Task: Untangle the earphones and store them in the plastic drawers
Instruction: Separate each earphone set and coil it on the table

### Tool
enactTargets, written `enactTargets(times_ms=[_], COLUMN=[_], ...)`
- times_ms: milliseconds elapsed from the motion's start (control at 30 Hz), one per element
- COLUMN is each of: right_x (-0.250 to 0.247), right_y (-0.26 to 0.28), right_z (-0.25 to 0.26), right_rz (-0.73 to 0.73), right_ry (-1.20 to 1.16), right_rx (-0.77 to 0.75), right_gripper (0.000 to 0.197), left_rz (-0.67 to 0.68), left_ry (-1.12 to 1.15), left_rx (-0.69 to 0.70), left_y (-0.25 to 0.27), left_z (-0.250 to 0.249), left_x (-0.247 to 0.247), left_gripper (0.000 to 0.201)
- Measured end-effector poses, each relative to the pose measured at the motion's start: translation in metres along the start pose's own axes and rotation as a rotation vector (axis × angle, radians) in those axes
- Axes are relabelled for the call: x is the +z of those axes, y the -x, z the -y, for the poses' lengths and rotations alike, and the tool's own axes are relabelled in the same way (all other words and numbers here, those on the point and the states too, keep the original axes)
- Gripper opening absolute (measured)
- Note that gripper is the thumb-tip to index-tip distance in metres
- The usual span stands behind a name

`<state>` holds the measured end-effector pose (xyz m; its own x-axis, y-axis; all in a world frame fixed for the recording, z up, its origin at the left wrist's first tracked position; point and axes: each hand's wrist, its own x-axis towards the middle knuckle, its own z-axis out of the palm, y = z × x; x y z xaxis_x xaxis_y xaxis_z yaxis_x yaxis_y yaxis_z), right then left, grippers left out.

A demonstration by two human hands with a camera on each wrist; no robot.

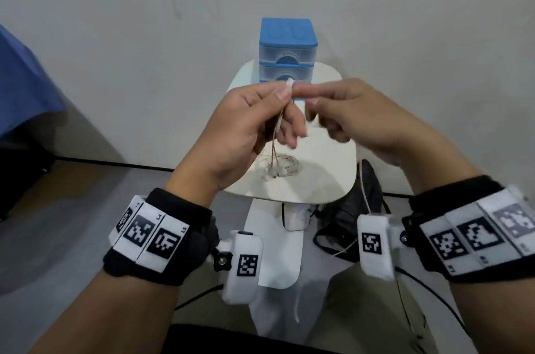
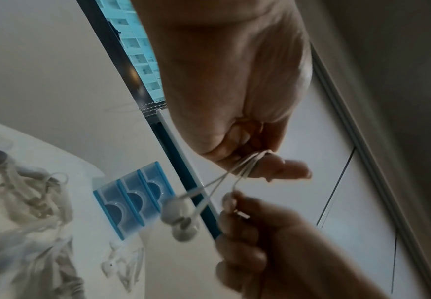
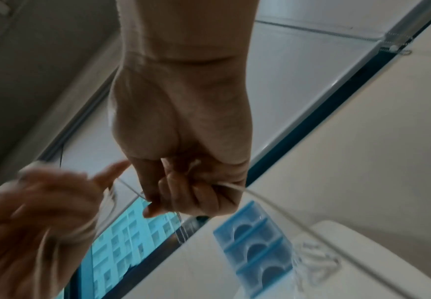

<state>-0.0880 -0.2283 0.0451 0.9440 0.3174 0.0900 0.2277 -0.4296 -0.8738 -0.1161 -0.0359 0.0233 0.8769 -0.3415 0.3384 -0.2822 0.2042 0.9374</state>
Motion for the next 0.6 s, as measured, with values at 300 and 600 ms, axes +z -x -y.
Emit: enactTargets(times_ms=[300, 600], right_x=[-0.005, -0.008], right_y=[0.023, 0.003], right_z=[0.031, 0.008], right_rz=[0.342, 0.016], right_ry=[0.132, -0.086], right_rx=[-0.057, -0.039], right_gripper=[0.029, 0.025], left_rz=[-0.073, -0.021], left_ry=[-0.265, -0.034], left_rx=[-0.014, 0.113], left_y=[-0.007, -0.008], left_z=[0.013, -0.011], left_x=[-0.002, 0.007], left_gripper=[0.031, 0.032])
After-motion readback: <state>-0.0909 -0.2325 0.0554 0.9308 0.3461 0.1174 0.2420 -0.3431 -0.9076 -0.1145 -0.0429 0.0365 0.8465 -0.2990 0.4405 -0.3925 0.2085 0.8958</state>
